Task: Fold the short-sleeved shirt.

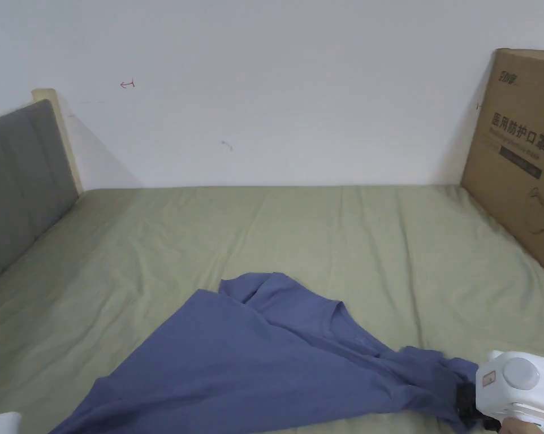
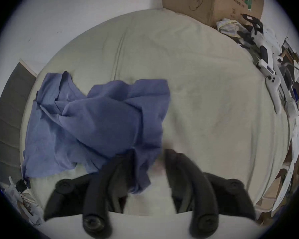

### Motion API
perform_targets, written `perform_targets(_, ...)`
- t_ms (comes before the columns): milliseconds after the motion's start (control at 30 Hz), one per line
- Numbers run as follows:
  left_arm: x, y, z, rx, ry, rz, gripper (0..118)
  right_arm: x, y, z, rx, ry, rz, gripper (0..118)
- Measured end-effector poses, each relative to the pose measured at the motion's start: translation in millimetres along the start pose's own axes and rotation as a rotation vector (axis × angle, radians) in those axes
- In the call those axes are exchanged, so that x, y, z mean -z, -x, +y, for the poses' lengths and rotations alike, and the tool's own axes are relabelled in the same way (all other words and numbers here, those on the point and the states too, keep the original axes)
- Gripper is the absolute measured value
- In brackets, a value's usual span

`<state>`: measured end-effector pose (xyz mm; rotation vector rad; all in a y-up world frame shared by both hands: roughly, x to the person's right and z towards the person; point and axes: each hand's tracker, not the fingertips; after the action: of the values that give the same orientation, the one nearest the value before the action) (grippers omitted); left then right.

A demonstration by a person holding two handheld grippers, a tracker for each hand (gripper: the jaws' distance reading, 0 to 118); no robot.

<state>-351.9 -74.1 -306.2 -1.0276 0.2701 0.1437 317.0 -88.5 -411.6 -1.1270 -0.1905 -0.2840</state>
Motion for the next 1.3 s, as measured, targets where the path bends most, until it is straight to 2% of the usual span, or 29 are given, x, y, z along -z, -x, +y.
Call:
perform_targets(33,-3.9,0.8,1.3,-0.026,-0.027,-0.016,97,-3.4,-0.9,1.6,0.005,-0.007,-0.009,66)
perform_targets(133,-22.7,-4.8,9.4,-0.039,-0.051,-0.061,102,-23.9,-5.7,7.2,-0.037,-0.080,0.006,66)
perform_targets(233,-47.5,-23.1,15.8,-0.037,-0.118,-0.115,101,-50.8,-6.1,10.4,-0.085,-0.171,0.030,66)
perform_targets(267,-57.0,-32.7,16.6,-0.055,-0.126,-0.153,95,-59.0,-6.5,8.6,-0.091,-0.189,0.059,66)
perform_targets(300,-66.1,-43.3,14.3,-0.053,-0.156,-0.228,83,-65.6,-7.0,5.2,-0.085,-0.194,0.093,66)
perform_targets(333,-73.0,-52.1,12.5,-0.054,-0.176,-0.281,57,-69.7,-7.7,0.6,-0.079,-0.208,0.128,63)
perform_targets(367,-76.3,-66.2,9.8,-0.054,-0.170,-0.291,34,-72.7,-7.9,-4.8,-0.075,-0.209,0.130,56)
perform_targets(400,-77.9,-80.2,7.5,-0.022,-0.165,-0.307,15,-74.9,-7.1,-11.1,-0.080,-0.212,0.124,38)
perform_targets(433,-75.3,-91.5,3.9,0.022,-0.151,-0.299,1,-75.0,-5.8,-17.5,-0.088,-0.223,0.117,9)
perform_targets(500,-76.1,-116.3,-3.8,0.108,-0.139,-0.340,0,-74.3,-4.7,-31.2,-0.091,-0.229,0.111,3)
perform_targets(533,-77.1,-124.0,-7.8,0.097,-0.129,-0.372,0,-73.0,-6.8,-36.7,-0.094,-0.230,0.127,1)
perform_targets(700,-73.8,-163.4,-17.4,0.160,-0.132,-0.376,0,-64.3,-18.2,-52.8,-0.037,-0.206,0.137,1)
perform_targets(733,-73.5,-168.8,-16.9,0.161,-0.129,-0.369,0,-62.4,-19.4,-51.8,-0.037,-0.203,0.138,4)
perform_targets(767,-72.9,-173.6,-16.0,0.172,-0.132,-0.369,0,-60.2,-20.5,-50.3,-0.042,-0.198,0.130,22)
perform_targets(833,-71.2,-183.4,-12.7,0.194,-0.131,-0.373,0,-58.8,-19.3,-45.3,-0.065,-0.217,0.101,75)
perform_targets(967,-65.5,-199.9,-4.5,0.221,-0.129,-0.370,0,-45.7,-15.2,-21.7,-0.062,-0.209,0.132,78)
perform_targets(1067,-58.0,-209.8,1.2,0.230,-0.113,-0.385,0,-23.0,-9.6,0.0,-0.070,-0.186,0.114,78)
perform_targets(1167,-48.4,-218.0,7.3,0.245,-0.097,-0.378,0,1.6,-1.9,12.1,-0.076,-0.134,0.128,78)
perform_targets(1300,-37.0,-223.8,14.8,0.250,-0.071,-0.368,0,32.5,6.9,10.0,-0.083,-0.030,0.098,75)
